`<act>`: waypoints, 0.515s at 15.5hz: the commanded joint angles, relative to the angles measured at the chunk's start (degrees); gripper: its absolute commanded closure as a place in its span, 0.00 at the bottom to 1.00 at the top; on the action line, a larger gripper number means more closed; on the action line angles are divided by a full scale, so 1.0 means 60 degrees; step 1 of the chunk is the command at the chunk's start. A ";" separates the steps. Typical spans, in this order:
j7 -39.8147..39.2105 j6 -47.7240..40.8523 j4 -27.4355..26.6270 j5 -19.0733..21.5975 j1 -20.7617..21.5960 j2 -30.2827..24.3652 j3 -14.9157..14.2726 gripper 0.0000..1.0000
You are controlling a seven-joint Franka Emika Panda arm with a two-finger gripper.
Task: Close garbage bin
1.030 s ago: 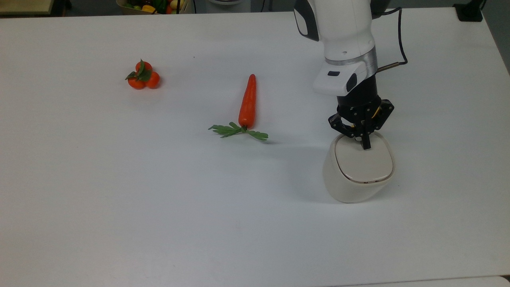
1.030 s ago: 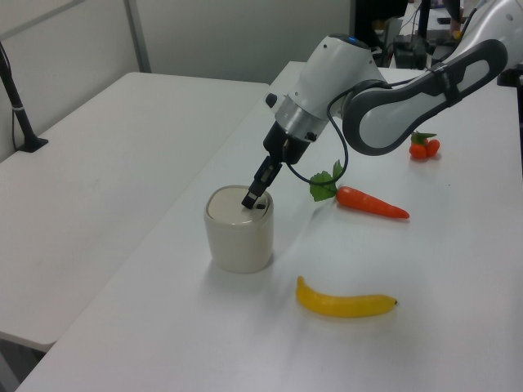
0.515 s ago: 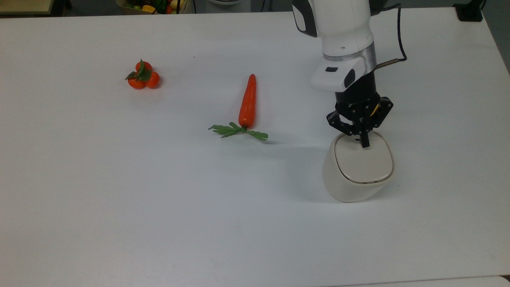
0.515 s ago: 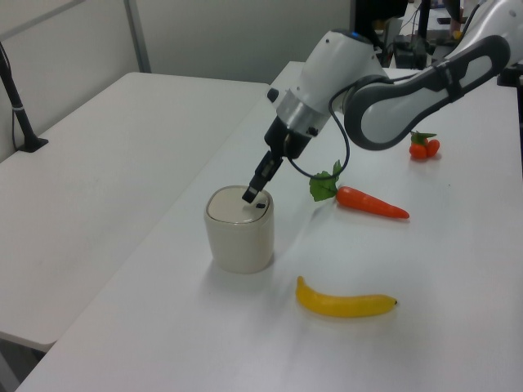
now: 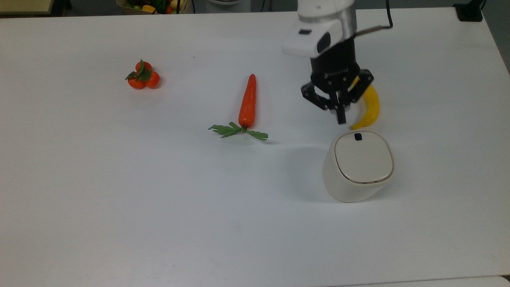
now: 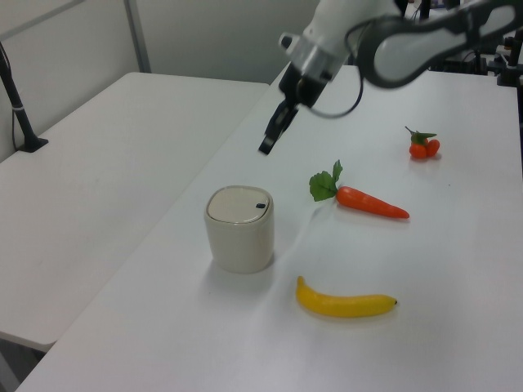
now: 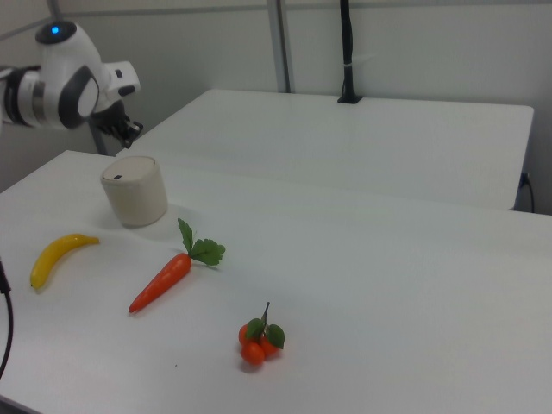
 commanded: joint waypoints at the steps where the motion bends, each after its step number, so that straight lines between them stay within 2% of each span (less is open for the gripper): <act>1: 0.0107 -0.2216 -0.0442 -0.0037 -0.0389 -0.1388 -0.0007 0.97; 3: 0.0034 -0.3593 -0.0442 -0.0051 -0.0448 -0.2003 -0.0167 0.94; 5: -0.0171 -0.4999 -0.0442 -0.0051 -0.0492 -0.2546 -0.0474 0.86; 7: -0.0230 -0.6100 -0.0442 -0.0051 -0.0609 -0.3015 -0.0753 0.67; 8: -0.0129 -0.6511 -0.0442 -0.0037 -0.0653 -0.3249 -0.0841 0.52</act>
